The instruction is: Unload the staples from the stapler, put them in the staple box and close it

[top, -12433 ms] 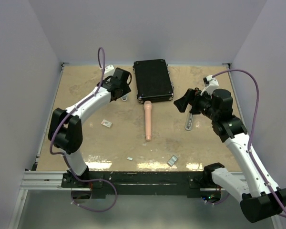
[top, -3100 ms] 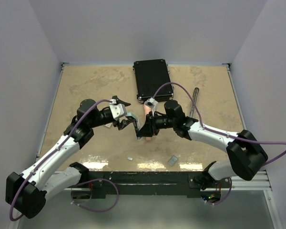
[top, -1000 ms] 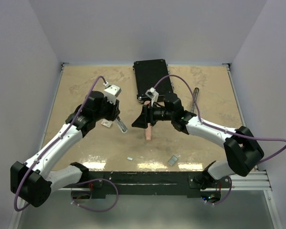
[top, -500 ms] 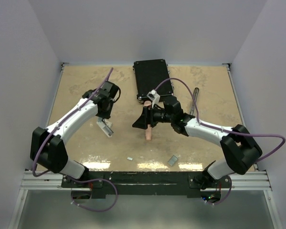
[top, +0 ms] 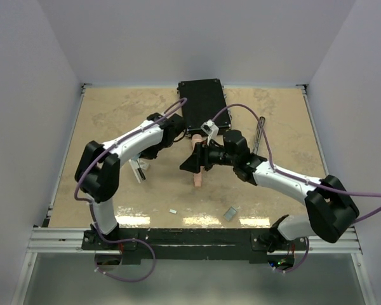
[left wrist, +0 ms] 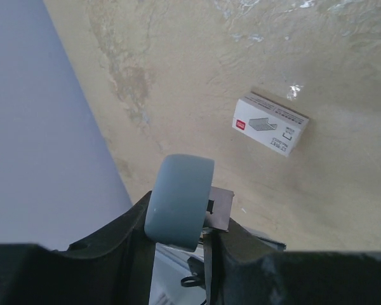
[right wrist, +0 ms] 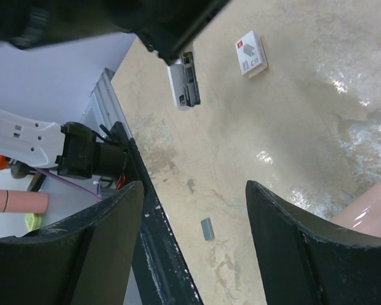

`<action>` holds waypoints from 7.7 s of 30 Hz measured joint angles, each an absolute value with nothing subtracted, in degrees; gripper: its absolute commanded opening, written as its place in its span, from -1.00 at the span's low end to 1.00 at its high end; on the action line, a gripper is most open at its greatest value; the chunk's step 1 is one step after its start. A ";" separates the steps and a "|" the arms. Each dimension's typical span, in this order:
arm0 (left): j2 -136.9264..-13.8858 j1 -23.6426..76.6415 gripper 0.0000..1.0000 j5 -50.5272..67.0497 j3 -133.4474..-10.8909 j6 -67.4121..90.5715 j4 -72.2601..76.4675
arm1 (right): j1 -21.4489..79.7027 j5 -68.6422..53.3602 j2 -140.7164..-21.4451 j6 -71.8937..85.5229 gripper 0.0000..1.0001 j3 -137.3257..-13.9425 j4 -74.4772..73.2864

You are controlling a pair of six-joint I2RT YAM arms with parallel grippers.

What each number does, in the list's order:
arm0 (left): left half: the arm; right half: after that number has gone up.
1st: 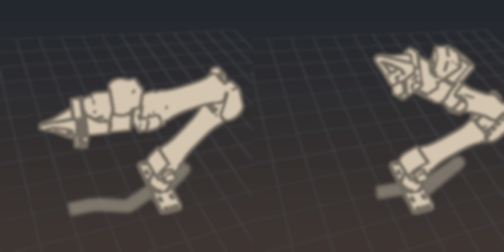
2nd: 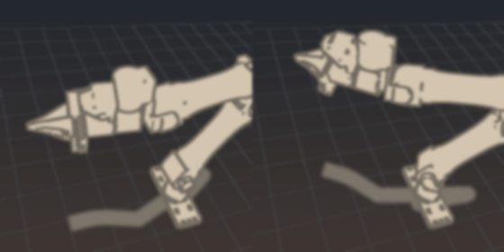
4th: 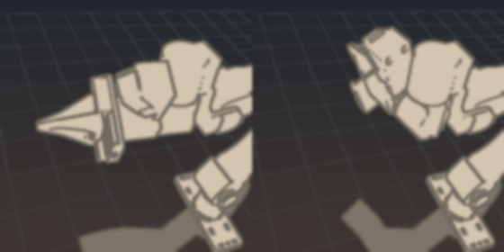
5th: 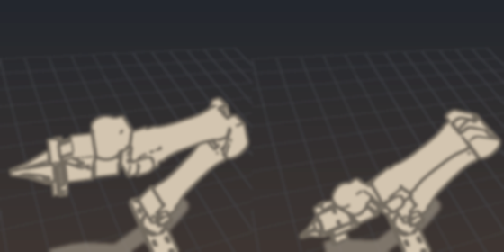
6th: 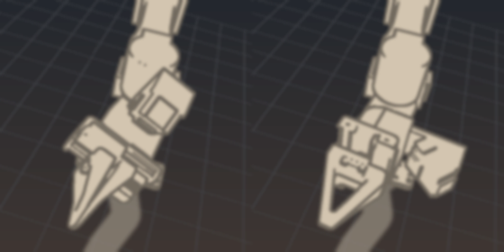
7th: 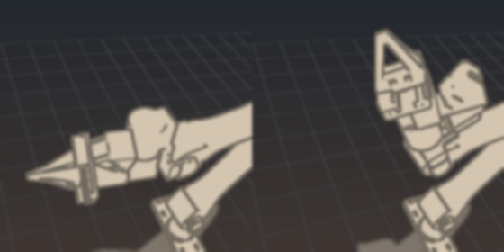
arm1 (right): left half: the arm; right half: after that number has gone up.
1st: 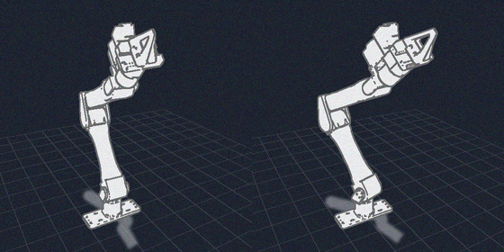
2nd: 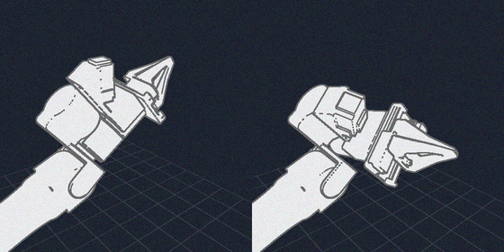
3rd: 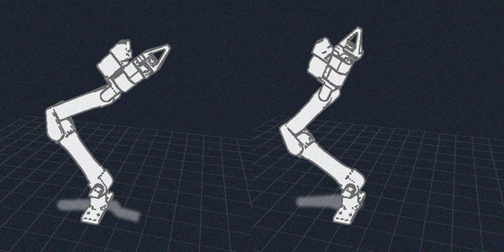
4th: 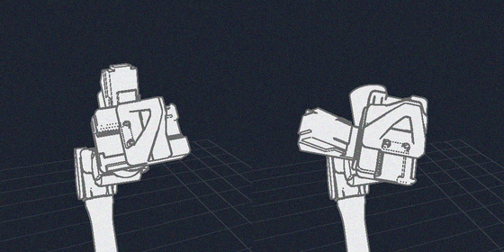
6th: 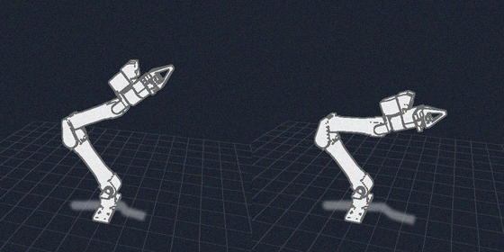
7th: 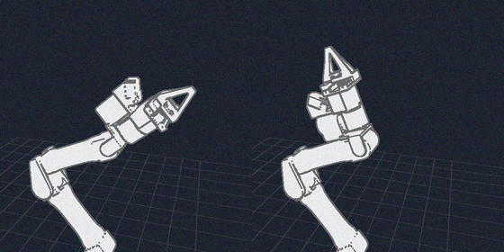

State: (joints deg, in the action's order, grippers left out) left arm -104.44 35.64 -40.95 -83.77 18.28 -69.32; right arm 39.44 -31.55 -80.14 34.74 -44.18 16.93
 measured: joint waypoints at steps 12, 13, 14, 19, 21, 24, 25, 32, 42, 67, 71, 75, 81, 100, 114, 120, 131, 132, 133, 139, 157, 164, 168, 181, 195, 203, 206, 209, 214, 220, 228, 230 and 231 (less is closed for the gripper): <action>-115.85 37.93 -1.00 -49.58 -86.41 19.49 -72.03 | 39.42 -27.94 -73.08 33.17 0.40 -42.33 13.21; -116.29 38.04 -1.00 -50.17 -86.52 19.81 -72.34 | 39.42 -27.77 -72.62 32.99 0.40 -42.19 12.88; -116.75 38.11 -1.00 -50.59 -86.59 20.08 -72.51 | 39.42 -27.64 -72.29 32.93 0.40 -42.15 12.64; -120.97 39.20 -1.00 -52.12 -86.80 21.06 -73.19 | 39.42 -26.61 -70.11 32.16 0.40 -42.09 10.50; -122.58 39.79 -1.00 -52.18 -86.80 21.85 -73.21 | 39.42 -26.35 -68.95 31.81 0.41 -42.09 9.78; -124.07 40.69 -1.00 -52.31 -86.70 22.46 -73.93 | 39.42 -25.98 -67.66 31.20 0.41 -42.09 8.84; -124.14 40.84 -1.00 -52.34 -86.63 22.72 -74.19 | 39.42 -25.82 -67.31 31.00 0.41 -42.09 8.43; -124.11 41.43 -1.00 -54.37 -87.11 23.38 -74.48 | 39.42 -24.99 -67.09 30.52 0.41 -42.17 6.70; -121.05 40.99 -1.00 -58.87 -88.90 22.28 -73.91 | 39.42 -24.91 -65.32 30.52 0.41 -42.17 6.39; -109.62 40.42 -1.00 -50.22 -90.94 19.03 -67.40 | 39.42 -23.59 -66.59 29.80 0.41 -44.73 3.51; -97.47 36.53 -1.00 -33.52 -87.66 15.73 -56.53 | 39.42 -23.59 -68.36 30.50 0.39 -45.25 4.32; -83.42 32.69 -1.00 -19.99 -82.76 15.92 -44.86 | 39.75 -23.35 -70.02 32.23 0.38 -45.32 5.72; -72.86 31.53 -1.00 -6.74 -74.15 18.46 -32.93 | 42.41 -20.75 -70.72 33.58 0.33 -45.93 6.70; -73.12 31.64 -1.00 7.31 -67.11 21.23 -27.79 | 46.15 -9.76 -77.89 24.21 0.15 -59.66 -1.30; -75.09 29.98 -1.00 8.16 -67.11 23.51 -27.62 | 49.23 -4.16 -80.77 22.28 -0.75 -61.01 -6.68; -76.84 29.58 -0.31 9.08 -67.31 23.14 -27.35 | 49.54 -3.92 -81.62 21.82 -1.00 -61.01 -6.66; -76.93 29.19 0.28 12.60 -67.40 22.41 -25.15 | 49.47 -3.68 -83.90 23.55 -1.00 -60.99 -6.17; -76.71 29.15 0.28 12.67 -67.40 22.39 -24.88 | 49.47 -3.53 -84.20 23.83 -1.00 -60.99 -6.02; -76.47 29.04 0.29 12.80 -67.40 22.35 -24.75 | 49.47 -3.46 -84.40 24.05 -1.00 -60.99 -5.98; -75.22 28.67 0.47 13.54 -67.40 22.00 -24.36 | 49.43 -2.00 -85.19 25.41 -1.00 -60.99 -5.61; -62.00 28.67 1.00 6.52 -60.12 13.85 -15.84 | 30.85 10.11 -82.48 27.07 -1.00 -56.62 -8.64; -59.29 28.67 1.00 -5.93 -51.62 9.80 -15.18 | 24.51 20.25 -82.72 28.77 -1.00 -54.87 -9.23; -56.40 28.67 1.00 -9.15 -50.72 8.73 -14.35 | 23.24 23.38 -87.94 30.11 -1.00 -56.23 -8.93; -55.29 28.67 1.00 -9.47 -50.70 7.86 -12.91 | 21.08 27.51 -100.57 32.86 -0.97 -57.91 -7.07; -55.51 28.67 1.00 -10.55 -50.70 7.81 -12.88 | 21.08 28.53 -102.04 34.89 -0.25 -58.15 -5.50; -55.51 28.67 1.00 -11.18 -50.68 7.68 -12.91 | 21.08 27.35 -101.36 35.00 0.11 -57.93 -5.45; -55.51 28.67 1.00 -11.60 -50.63 7.64 -12.91 | 21.08 26.76 -99.29 34.98 0.18 -57.84 -6.44; -55.57 28.67 1.00 -12.16 -50.52 7.62 -12.91 | 21.08 25.41 -95.66 34.89 0.28 -57.84 -7.49; -55.94 28.67 1.00 -12.67 -50.24 7.18 -12.91 | 21.08 21.85 -89.36 34.52 0.44 -57.82 -10.63; -56.10 28.67 1.00 -13.41 -50.00 6.70 -12.91 | 21.41 13.47 -79.20 34.33 0.53 -56.16 -17.85; -56.16 28.67 1.00 -14.76 -49.95 6.37 -12.93 | 22.85 4.49 -63.46 37.39 0.97 -47.94 -29.54; -56.16 28.67 1.00 -15.09 -49.95 6.37 -12.93 | 23.03 3.18 -60.12 38.74 0.97 -46.28 -32.03; -56.16 28.67 1.00 -15.22 -49.95 6.37 -12.93 | 23.27 2.87 -58.61 39.59 0.97 -45.60 -33.67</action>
